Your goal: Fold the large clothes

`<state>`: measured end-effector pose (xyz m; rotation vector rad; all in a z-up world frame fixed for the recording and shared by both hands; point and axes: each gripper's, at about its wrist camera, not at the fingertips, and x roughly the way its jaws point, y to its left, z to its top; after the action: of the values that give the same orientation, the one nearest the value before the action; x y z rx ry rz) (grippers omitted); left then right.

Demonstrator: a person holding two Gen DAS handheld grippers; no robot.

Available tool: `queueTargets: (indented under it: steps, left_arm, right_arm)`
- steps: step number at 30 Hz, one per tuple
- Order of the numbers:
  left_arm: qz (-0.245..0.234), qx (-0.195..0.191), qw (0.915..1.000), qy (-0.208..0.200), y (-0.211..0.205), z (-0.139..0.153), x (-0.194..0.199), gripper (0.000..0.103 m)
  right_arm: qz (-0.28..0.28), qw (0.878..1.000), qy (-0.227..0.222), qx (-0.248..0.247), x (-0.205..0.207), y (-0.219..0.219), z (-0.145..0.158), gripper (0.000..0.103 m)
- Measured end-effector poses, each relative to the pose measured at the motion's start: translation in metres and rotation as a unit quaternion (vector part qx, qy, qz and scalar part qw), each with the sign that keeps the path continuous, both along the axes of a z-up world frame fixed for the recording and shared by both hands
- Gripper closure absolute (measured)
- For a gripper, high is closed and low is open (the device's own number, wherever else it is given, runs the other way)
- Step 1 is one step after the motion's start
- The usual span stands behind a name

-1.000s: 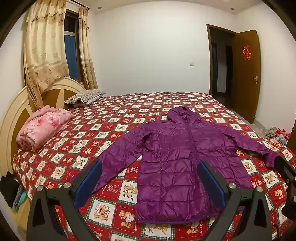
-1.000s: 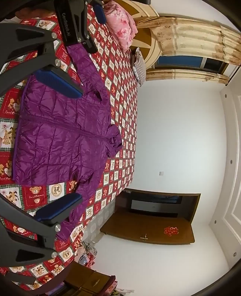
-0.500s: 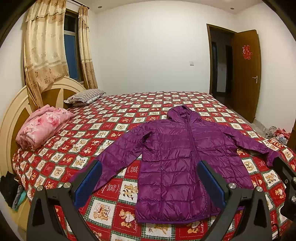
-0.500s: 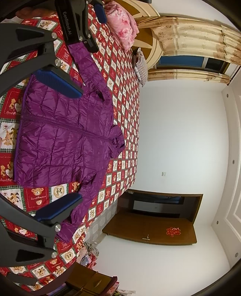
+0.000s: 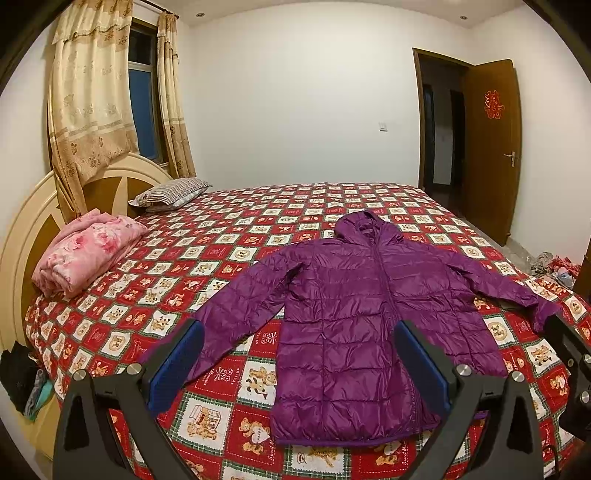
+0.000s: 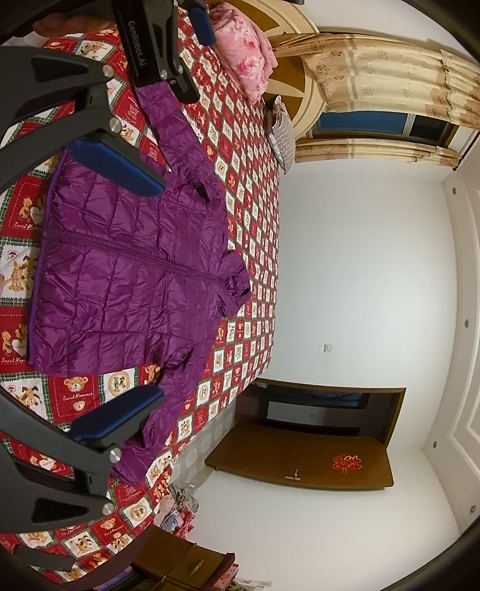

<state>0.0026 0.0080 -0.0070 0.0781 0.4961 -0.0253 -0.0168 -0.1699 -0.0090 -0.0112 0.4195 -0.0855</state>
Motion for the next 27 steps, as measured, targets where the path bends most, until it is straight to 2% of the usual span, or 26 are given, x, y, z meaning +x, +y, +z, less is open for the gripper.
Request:
queueTargets:
  steps: [27]
  left_arm:
    - [0.0,0.0,1.0,0.001,0.0003,-0.0012,0.0005,0.001]
  right_arm:
    - [0.006,1.0,0.008,-0.001,0.0046,0.0026,-0.0016,0.0]
